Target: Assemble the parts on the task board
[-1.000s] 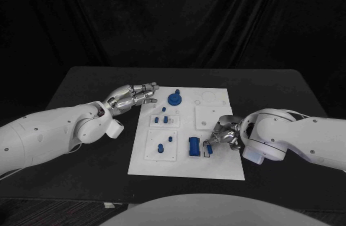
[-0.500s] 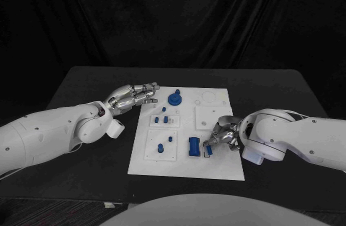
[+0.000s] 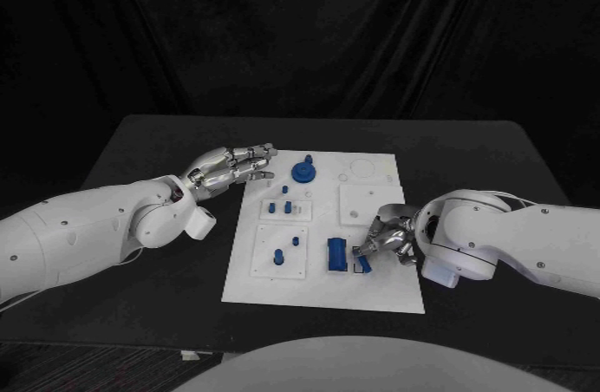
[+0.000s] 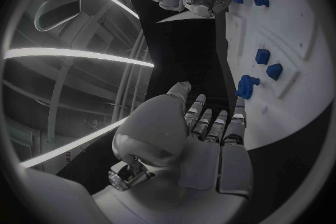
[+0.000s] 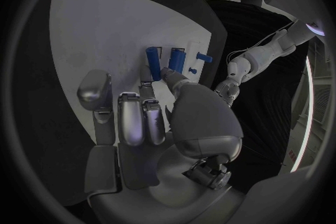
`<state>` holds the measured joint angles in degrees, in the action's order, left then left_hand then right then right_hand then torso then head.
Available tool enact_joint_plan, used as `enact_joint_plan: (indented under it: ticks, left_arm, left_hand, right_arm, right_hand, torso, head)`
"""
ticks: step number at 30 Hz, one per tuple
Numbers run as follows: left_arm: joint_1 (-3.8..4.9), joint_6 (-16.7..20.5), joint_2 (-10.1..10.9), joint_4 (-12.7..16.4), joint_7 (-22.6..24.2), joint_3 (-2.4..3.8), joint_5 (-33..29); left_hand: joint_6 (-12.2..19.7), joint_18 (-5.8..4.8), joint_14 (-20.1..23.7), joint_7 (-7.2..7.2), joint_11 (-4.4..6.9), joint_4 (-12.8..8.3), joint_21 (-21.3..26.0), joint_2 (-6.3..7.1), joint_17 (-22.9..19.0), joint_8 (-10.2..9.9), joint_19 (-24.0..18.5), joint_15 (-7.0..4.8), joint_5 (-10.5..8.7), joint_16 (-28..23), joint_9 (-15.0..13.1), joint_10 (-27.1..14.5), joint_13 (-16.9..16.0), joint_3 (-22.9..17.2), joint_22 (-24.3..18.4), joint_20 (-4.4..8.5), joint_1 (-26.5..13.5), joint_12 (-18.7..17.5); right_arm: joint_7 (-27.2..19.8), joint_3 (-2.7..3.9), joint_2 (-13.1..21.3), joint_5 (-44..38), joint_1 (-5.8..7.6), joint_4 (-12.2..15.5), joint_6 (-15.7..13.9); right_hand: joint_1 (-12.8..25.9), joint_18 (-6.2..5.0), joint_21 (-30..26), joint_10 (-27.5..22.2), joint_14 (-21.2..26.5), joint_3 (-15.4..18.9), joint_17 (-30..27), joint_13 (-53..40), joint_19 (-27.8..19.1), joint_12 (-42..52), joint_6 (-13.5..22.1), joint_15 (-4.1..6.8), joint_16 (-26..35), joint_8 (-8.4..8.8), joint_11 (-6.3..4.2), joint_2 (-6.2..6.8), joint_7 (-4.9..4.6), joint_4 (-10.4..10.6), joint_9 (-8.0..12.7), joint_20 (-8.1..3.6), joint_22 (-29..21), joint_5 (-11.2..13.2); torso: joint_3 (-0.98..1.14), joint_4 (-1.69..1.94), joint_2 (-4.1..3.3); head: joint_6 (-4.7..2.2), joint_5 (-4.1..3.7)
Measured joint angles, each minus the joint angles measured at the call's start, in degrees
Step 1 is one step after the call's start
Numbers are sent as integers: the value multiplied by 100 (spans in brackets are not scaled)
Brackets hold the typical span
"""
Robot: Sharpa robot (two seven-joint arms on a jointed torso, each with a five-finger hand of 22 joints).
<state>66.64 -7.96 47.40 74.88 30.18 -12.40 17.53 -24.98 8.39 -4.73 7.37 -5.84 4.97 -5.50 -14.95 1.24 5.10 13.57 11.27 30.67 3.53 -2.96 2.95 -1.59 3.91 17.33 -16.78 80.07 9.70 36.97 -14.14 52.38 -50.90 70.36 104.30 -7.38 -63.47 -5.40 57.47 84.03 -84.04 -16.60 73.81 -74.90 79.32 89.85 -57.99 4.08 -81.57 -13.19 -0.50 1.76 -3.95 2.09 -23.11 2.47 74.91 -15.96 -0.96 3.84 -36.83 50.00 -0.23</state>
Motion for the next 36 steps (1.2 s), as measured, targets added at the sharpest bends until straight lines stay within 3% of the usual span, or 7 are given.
enact_joint_plan:
  ticks: [2,6,13,17,27,30,36]
  left_arm:
    - [0,-2,0,-2,-4,0,0]
    - [0,-6,-2,-7,-11,0,0]
    - [-1,-17,-7,-13,-22,0,0]
    - [-2,-22,-11,-16,-27,0,0]
    - [-5,-34,-14,-20,-38,0,0]
    - [-6,-37,-16,-20,-40,-1,0]
    - [-7,-43,-20,-22,-45,-1,0]
  left_hand:
    - [0,0,0,0,0,0,0,0,0,0,0,0,0,0,0,0,0,0,0,0,0,0]
    - [0,0,0,0,0,0,0,0,0,0,0,0,0,0,0,0,0,0,0,0,0,0]
    - [-20,0,0,20,0,-8,0,0,0,0,0,0,0,0,0,0,0,-40,1,0,0,0]
    - [-20,0,0,20,0,-8,0,0,0,22,0,0,0,0,0,0,0,-39,-6,0,0,0]
    - [-41,0,0,41,0,-47,0,0,0,22,0,0,0,0,0,0,0,-79,-12,0,0,0]
    - [-41,0,0,41,0,-63,0,0,0,22,0,0,22,0,0,0,0,-94,-12,0,0,0]
    - [-41,0,0,41,0,-47,0,0,0,22,0,0,23,0,0,0,0,-111,-17,0,0,0]
  right_arm:
    - [6,-1,-2,0,-2,0,25]
    - [14,-1,-4,1,-3,0,57]
    - [17,-1,-4,2,-3,-2,87]
    - [17,-1,-4,3,-3,-7,87]
    - [9,-1,-4,7,-4,-19,59]
    - [8,-1,-7,8,-4,-20,57]
    - [7,-1,-11,9,-4,-22,48]
  right_hand:
    - [83,0,0,0,0,53,0,0,0,0,8,0,0,0,0,20,7,66,6,0,0,115]
    - [261,0,-45,0,0,216,0,0,0,0,-15,0,0,1,0,100,-14,229,21,0,0,78]
    - [376,0,-90,0,0,485,-12,0,0,0,-15,0,0,1,0,66,-15,463,42,0,0,432]
    - [425,1,-91,0,0,533,-18,0,0,0,-15,0,0,1,0,17,-14,511,46,0,-1,453]
    - [255,1,-127,1,0,514,-24,-3,0,0,-107,0,-1,-68,-1,-252,37,555,3,0,1,-261]
    - [100,1,-178,0,0,504,-54,-4,-4,0,-107,0,22,-68,-1,-165,37,432,-11,-4,4,-313]
    - [-133,1,-198,0,0,420,-64,-4,-20,0,-107,0,21,-100,-1,-184,37,272,-39,-20,4,-648]
  torso:
    - [-1,0,1]
    - [-1,0,1]
    - [0,1,1]
    - [0,1,1]
    - [1,1,-1]
    - [1,1,-1]
    - [2,1,-1]
  head:
    - [0,-4]
    - [0,-7]
    - [0,-3]
    - [0,3]
    - [0,-2]
    - [0,3]
    - [0,4]
